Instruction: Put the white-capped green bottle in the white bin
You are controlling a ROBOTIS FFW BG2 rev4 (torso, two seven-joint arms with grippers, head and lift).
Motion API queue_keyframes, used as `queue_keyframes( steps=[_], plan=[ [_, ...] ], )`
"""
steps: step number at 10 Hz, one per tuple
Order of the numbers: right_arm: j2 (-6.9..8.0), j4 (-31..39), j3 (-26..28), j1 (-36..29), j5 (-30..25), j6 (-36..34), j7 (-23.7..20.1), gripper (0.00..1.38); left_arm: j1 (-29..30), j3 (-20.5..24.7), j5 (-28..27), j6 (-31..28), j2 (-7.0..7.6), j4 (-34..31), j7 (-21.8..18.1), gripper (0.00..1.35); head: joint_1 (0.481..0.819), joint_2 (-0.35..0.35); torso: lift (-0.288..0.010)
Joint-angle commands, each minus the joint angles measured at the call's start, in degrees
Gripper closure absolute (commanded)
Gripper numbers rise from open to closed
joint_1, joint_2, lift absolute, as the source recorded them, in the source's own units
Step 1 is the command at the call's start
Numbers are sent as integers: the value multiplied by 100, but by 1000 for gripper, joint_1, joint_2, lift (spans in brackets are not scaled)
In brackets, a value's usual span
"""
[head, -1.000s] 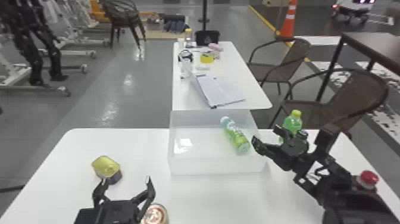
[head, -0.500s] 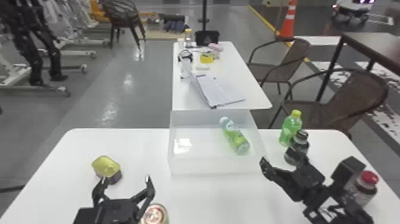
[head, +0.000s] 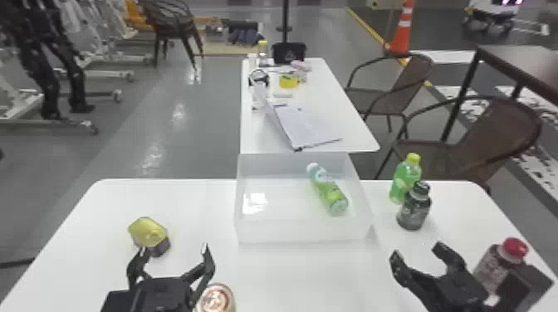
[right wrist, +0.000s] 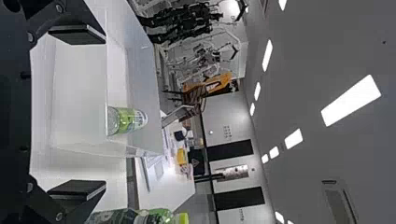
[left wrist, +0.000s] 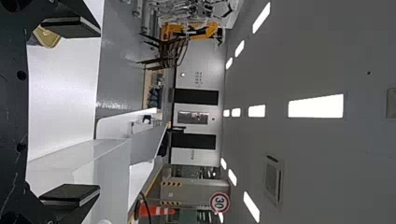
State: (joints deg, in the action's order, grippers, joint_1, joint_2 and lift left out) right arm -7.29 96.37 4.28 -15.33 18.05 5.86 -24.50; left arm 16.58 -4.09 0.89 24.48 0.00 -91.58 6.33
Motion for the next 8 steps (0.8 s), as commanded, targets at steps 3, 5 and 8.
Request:
queue_keyframes(
  steps=[3, 5, 8],
  plan=[
    [0, 225, 117, -286, -161, -314, 16, 87, 48, 14, -19, 22, -15, -27, 0, 125, 549, 0, -100],
    [17, 234, 117, -277, -214, -261, 16, 85, 56, 5, -19, 13, -15, -35, 0, 125, 549, 0, -100],
    [26, 251, 117, -268, -267, -244, 16, 84, 56, -12, -19, -31, -15, -35, 0, 125, 549, 0, -100]
  ],
)
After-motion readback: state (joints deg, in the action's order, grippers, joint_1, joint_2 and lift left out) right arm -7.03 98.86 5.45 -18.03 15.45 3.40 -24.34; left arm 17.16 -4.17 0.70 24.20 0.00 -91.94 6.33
